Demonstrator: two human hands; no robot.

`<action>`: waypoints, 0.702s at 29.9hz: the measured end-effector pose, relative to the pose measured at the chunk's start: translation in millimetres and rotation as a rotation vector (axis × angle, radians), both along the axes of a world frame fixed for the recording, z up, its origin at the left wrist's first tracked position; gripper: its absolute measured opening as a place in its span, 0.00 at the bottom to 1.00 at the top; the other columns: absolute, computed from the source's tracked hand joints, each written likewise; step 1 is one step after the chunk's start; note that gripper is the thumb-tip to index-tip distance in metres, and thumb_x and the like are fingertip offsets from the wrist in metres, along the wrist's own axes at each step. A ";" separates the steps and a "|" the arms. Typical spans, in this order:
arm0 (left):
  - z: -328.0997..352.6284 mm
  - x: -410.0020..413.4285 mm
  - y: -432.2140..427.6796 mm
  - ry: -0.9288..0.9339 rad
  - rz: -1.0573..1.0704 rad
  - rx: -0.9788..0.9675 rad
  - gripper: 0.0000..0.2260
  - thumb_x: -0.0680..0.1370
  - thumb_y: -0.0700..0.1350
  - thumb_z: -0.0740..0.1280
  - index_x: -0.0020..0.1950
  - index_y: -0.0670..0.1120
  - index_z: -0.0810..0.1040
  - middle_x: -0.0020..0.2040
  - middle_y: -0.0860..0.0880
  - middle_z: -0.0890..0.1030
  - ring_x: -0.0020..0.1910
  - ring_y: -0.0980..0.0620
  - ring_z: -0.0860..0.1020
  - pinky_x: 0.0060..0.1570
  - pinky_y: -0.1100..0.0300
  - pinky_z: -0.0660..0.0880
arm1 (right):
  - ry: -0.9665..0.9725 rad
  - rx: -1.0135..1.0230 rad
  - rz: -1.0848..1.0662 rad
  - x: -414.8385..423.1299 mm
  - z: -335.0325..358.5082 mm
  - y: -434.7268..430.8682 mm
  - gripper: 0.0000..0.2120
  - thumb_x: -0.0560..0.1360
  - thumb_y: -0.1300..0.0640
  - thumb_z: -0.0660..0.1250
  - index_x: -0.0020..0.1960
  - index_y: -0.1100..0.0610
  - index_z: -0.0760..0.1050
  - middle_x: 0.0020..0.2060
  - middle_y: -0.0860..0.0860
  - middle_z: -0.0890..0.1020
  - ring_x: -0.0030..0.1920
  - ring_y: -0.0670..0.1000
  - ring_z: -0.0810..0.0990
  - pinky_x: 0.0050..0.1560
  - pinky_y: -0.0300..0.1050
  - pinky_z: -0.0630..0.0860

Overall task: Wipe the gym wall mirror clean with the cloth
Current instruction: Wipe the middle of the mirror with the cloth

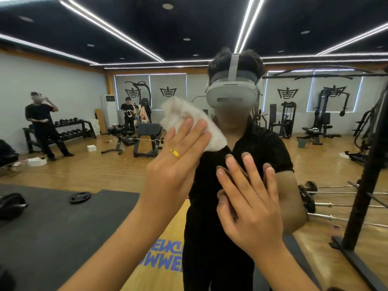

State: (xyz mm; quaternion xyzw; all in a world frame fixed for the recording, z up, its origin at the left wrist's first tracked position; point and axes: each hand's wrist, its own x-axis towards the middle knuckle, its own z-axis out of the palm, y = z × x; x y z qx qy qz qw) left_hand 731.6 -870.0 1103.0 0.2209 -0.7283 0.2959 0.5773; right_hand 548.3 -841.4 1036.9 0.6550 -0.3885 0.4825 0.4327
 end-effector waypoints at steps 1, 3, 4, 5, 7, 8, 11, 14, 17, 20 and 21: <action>-15.5 7.5 1.7 0.003 0.014 0.020 0.19 0.78 0.30 0.71 0.70 0.38 0.78 0.72 0.42 0.75 0.75 0.42 0.71 0.76 0.45 0.66 | -0.002 -0.002 0.006 0.2 0.1 -0.2 0.22 0.80 0.58 0.65 0.73 0.56 0.75 0.76 0.54 0.71 0.80 0.58 0.64 0.80 0.63 0.54; -32.8 14.6 3.5 0.024 0.020 0.041 0.17 0.80 0.32 0.69 0.69 0.38 0.78 0.71 0.41 0.75 0.75 0.42 0.70 0.75 0.43 0.67 | -0.009 -0.005 0.015 0.7 0.1 -0.7 0.22 0.79 0.58 0.65 0.73 0.56 0.75 0.76 0.54 0.70 0.80 0.58 0.64 0.80 0.63 0.54; -33.1 13.5 3.2 0.034 0.021 0.039 0.17 0.80 0.33 0.68 0.69 0.37 0.78 0.71 0.40 0.75 0.75 0.41 0.70 0.75 0.42 0.67 | -0.014 -0.005 0.019 0.9 -0.5 -0.4 0.22 0.79 0.58 0.65 0.73 0.56 0.75 0.76 0.54 0.70 0.80 0.58 0.64 0.80 0.64 0.54; -28.1 9.4 2.5 0.040 0.023 0.027 0.17 0.80 0.32 0.69 0.69 0.37 0.77 0.71 0.40 0.75 0.74 0.40 0.71 0.75 0.41 0.67 | -0.017 -0.005 0.021 1.0 -1.4 0.1 0.22 0.80 0.58 0.65 0.73 0.56 0.75 0.76 0.55 0.71 0.79 0.58 0.64 0.80 0.64 0.55; -6.8 -5.6 0.3 0.056 0.020 -0.025 0.19 0.78 0.30 0.72 0.69 0.36 0.77 0.72 0.40 0.74 0.74 0.39 0.71 0.74 0.41 0.68 | -0.015 -0.007 0.021 0.5 -2.2 0.8 0.21 0.81 0.58 0.63 0.73 0.56 0.75 0.76 0.55 0.71 0.79 0.59 0.65 0.80 0.64 0.55; 5.4 -13.8 -0.4 0.074 0.010 -0.046 0.20 0.78 0.31 0.73 0.69 0.36 0.77 0.72 0.41 0.74 0.74 0.39 0.72 0.74 0.40 0.69 | -0.013 -0.005 0.020 0.1 -2.3 0.9 0.21 0.81 0.58 0.63 0.73 0.56 0.75 0.76 0.55 0.71 0.79 0.59 0.65 0.80 0.64 0.55; 23.0 -27.2 -2.0 0.128 -0.038 -0.051 0.19 0.79 0.31 0.72 0.70 0.37 0.77 0.72 0.41 0.75 0.75 0.40 0.70 0.75 0.40 0.67 | -0.016 -0.004 0.021 0.5 -1.7 0.4 0.20 0.81 0.58 0.63 0.73 0.56 0.76 0.76 0.54 0.71 0.79 0.58 0.65 0.80 0.64 0.55; -12.6 -14.8 0.6 0.084 -0.020 -0.037 0.22 0.77 0.29 0.73 0.71 0.37 0.76 0.73 0.41 0.73 0.75 0.41 0.70 0.76 0.43 0.67 | -0.017 -0.010 0.021 0.1 -2.3 -0.2 0.21 0.81 0.58 0.63 0.73 0.56 0.75 0.76 0.55 0.71 0.79 0.58 0.65 0.80 0.64 0.55; -71.8 16.1 1.1 -0.004 0.033 -0.009 0.28 0.73 0.27 0.75 0.72 0.39 0.76 0.73 0.41 0.73 0.76 0.43 0.69 0.77 0.46 0.65 | -0.017 -0.015 0.015 0.3 -4.0 -0.8 0.21 0.81 0.58 0.63 0.73 0.57 0.75 0.76 0.55 0.71 0.80 0.59 0.64 0.80 0.64 0.54; -80.4 32.2 -4.3 -0.081 0.062 -0.024 0.29 0.73 0.29 0.75 0.73 0.40 0.72 0.73 0.41 0.73 0.77 0.44 0.68 0.78 0.47 0.64 | -0.019 -0.017 -0.002 0.5 -4.4 -1.5 0.21 0.81 0.57 0.63 0.74 0.57 0.75 0.76 0.56 0.71 0.80 0.59 0.64 0.80 0.64 0.54; -73.5 30.8 -5.3 -0.090 0.063 -0.037 0.29 0.73 0.29 0.76 0.72 0.39 0.73 0.73 0.41 0.73 0.76 0.43 0.69 0.78 0.46 0.64 | -0.018 -0.015 -0.003 0.2 -4.3 -1.5 0.21 0.81 0.57 0.63 0.74 0.57 0.75 0.76 0.56 0.71 0.80 0.59 0.64 0.80 0.64 0.54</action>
